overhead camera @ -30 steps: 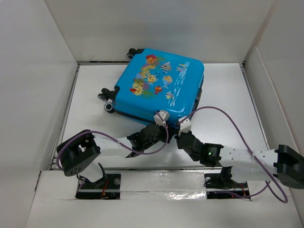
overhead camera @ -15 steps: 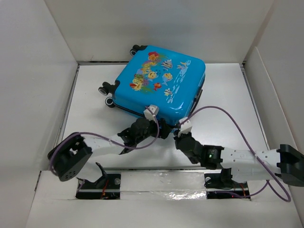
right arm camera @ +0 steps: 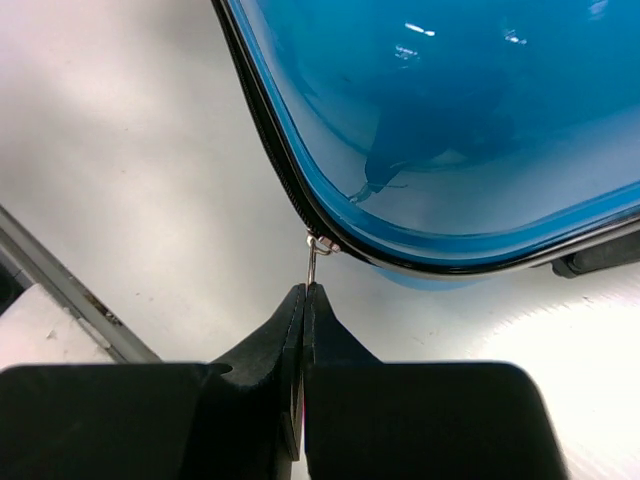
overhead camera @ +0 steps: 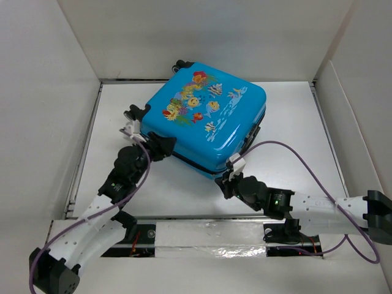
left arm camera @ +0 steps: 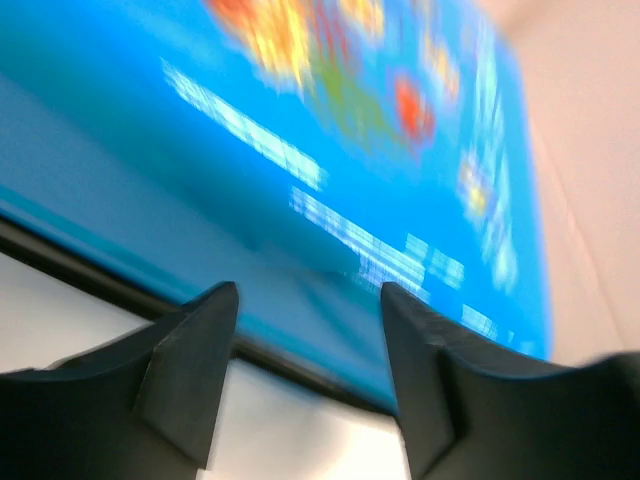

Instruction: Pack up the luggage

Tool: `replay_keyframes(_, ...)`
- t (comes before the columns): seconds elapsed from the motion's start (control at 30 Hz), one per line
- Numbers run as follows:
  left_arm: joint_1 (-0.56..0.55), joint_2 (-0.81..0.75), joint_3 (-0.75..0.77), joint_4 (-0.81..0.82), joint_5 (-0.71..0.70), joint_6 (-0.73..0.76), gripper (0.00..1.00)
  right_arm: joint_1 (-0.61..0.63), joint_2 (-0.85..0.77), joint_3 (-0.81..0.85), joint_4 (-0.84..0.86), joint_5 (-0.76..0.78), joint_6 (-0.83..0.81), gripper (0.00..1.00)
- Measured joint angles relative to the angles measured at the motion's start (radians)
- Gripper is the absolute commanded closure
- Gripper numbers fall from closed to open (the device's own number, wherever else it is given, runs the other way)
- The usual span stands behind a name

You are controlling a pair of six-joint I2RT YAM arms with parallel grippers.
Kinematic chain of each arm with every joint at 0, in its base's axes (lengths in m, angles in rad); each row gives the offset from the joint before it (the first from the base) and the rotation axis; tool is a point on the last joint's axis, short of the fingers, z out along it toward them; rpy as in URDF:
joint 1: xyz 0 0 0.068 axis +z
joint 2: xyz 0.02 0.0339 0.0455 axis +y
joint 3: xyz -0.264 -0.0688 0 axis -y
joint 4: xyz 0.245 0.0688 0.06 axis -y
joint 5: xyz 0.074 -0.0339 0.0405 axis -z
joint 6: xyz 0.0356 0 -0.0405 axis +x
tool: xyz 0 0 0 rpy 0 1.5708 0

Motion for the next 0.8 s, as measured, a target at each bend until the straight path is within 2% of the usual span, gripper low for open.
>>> replay_keyframes(0.07,0.050,-0.031,0.044,-0.025,-0.060,-0.035,0.23,-0.003,0.004,0.000,0.006,-0.020,0.000,1.00)
replay_keyframes(0.17,0.166,0.002,0.163,-0.065,-0.118,-0.068,0.16,-0.005,0.013,-0.005,0.027,-0.037,-0.001,1.00)
replay_keyframes(0.33,0.487,0.195,0.372,-0.062,-0.042,-0.097,0.16,-0.010,0.025,-0.016,0.054,-0.052,-0.004,1.00)
replay_keyframes(0.43,0.599,0.346,0.441,-0.060,0.031,-0.103,0.16,-0.014,0.024,-0.029,0.076,-0.060,-0.004,1.00)
replay_keyframes(0.6,0.662,0.556,0.470,-0.101,0.148,-0.103,0.17,-0.018,0.022,-0.048,0.107,-0.072,-0.004,1.00)
replay_keyframes(0.8,0.662,0.628,0.476,-0.094,0.239,-0.119,0.18,-0.023,0.026,-0.049,0.115,-0.082,-0.004,1.00)
